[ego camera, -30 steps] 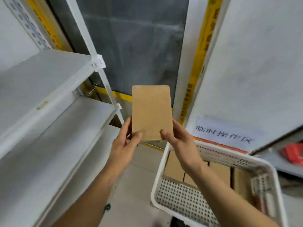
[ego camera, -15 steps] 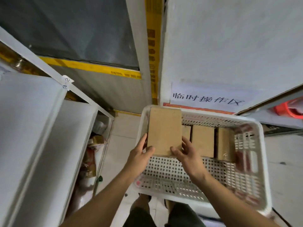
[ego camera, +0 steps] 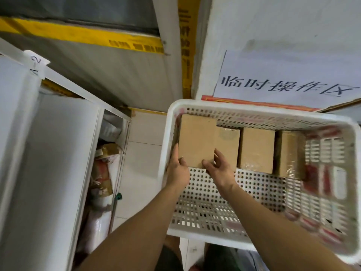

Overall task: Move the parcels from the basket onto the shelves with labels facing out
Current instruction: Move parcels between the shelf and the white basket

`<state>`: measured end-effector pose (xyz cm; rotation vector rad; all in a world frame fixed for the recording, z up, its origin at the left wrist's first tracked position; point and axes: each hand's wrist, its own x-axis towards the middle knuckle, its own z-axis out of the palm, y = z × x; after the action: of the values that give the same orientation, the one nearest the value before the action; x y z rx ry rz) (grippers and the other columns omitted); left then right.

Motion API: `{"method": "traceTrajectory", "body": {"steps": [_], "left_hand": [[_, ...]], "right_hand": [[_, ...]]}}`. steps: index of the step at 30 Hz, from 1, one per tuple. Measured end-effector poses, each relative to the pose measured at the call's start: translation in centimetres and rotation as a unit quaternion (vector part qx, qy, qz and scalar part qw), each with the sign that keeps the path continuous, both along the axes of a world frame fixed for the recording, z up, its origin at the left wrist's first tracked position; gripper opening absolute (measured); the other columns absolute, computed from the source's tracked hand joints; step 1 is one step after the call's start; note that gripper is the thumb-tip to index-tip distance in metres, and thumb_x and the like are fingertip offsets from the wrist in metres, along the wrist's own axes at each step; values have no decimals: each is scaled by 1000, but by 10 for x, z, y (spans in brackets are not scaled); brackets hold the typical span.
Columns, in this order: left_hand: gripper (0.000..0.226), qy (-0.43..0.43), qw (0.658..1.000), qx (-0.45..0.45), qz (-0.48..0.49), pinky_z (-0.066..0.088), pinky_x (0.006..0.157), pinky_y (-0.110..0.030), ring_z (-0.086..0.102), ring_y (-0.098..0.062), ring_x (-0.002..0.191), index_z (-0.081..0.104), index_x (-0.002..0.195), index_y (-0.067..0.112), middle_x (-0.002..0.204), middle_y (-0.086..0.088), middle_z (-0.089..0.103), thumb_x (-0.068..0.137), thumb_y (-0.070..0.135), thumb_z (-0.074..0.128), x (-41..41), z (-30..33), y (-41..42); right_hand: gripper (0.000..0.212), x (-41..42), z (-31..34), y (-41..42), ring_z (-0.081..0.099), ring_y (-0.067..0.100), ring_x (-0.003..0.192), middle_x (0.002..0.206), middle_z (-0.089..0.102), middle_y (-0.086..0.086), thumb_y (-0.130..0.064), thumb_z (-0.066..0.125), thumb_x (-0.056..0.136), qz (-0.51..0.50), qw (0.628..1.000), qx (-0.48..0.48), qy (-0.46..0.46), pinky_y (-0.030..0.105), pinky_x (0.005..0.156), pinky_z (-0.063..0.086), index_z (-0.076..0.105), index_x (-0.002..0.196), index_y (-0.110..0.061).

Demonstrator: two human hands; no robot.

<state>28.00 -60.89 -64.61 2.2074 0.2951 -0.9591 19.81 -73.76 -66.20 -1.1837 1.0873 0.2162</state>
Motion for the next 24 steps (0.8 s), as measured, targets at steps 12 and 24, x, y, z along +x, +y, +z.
{"method": "traceTrajectory", "body": {"steps": [12, 24], "left_hand": [[56, -63, 997, 19, 41, 39, 115, -41, 48, -27, 141, 23, 164, 44, 161, -1, 44, 114, 25, 38, -8, -25, -7], [40, -148, 987, 13, -58, 54, 103, -36, 59, -23, 126, 54, 148, 22, 141, -3, 61, 108, 24, 52, -39, 44, 22]], "right_hand": [[71, 7, -26, 16, 61, 10, 132, 144, 64, -12, -9, 72, 98, -22, 999, -42, 2, 40, 117, 46, 43, 159, -30], [65, 9, 33, 17, 71, 24, 108, 147, 58, -4, -35, 64, 103, 103, 978, -160, 90, 34, 73, 62, 36, 162, -32]]}}
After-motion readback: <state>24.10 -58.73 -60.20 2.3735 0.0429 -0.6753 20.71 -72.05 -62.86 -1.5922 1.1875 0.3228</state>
